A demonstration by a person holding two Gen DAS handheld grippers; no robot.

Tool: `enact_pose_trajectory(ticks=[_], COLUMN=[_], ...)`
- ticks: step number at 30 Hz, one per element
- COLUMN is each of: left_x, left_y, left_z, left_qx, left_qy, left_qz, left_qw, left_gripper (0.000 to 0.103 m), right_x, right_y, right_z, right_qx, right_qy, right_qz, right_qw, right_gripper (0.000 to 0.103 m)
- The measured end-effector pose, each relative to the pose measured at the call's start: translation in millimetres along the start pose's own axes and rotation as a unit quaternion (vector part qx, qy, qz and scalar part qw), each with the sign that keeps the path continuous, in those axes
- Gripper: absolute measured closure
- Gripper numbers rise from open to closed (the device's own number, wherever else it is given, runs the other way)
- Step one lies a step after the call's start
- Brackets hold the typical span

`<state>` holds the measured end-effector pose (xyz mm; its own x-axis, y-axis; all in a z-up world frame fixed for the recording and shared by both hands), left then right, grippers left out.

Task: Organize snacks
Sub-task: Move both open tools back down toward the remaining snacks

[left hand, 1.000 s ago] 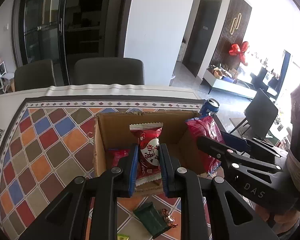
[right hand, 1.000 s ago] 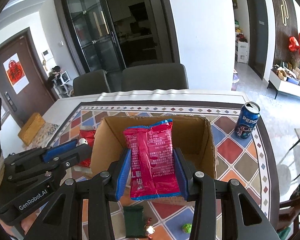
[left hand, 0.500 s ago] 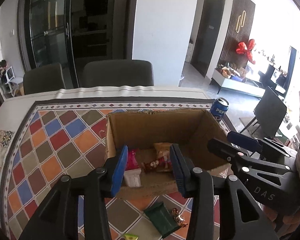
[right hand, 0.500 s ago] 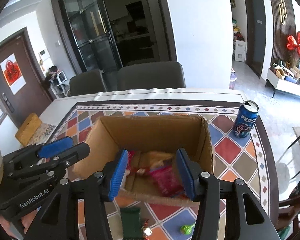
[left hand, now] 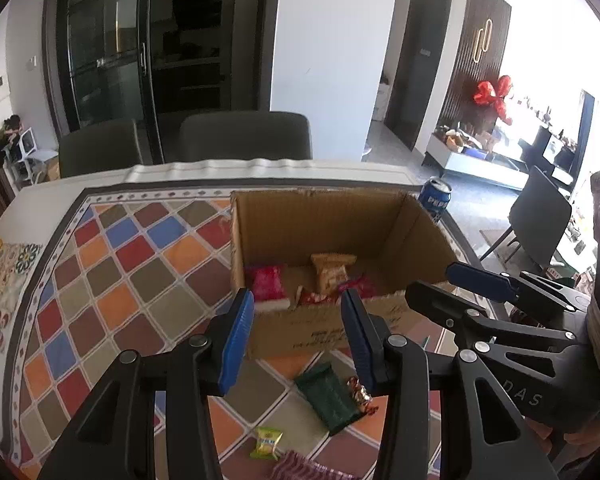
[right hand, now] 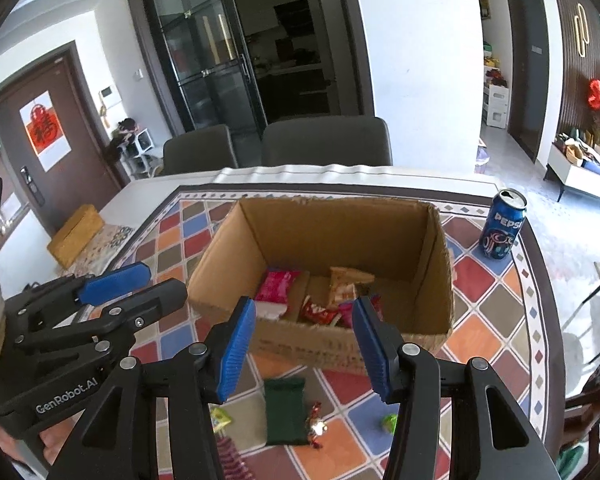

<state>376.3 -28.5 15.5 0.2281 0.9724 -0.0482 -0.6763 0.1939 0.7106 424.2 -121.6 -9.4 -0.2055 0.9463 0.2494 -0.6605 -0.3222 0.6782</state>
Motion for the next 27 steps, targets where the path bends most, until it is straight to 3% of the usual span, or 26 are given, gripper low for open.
enact_pose_trajectory(ticks=[27], left_x=[15], left_y=[-14], left_z=[-95], left_qx=[0.091], left_qy=[0.029], left_qz=[0.004], left_qw=[0.9955], left_gripper=[0.058], right_x=[9], right_y=[-28], right_z=[-80], right_qx=[0.114], right_qy=[0.006], right_qz=[0.006], right_qw=[0.993], right_gripper=[0.052])
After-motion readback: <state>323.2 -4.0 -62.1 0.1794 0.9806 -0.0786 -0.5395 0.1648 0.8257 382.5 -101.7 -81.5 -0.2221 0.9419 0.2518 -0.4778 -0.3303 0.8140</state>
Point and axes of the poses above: each gripper's, at about its wrist camera, not at the fingertips, and y roughly against the way its jaws point, x to its left, z to its top, the point moved 8 cm from there along -y, roughly the way its jaws point, and after that the axes turned 4 degrees about -y, right-handed, at the moved point
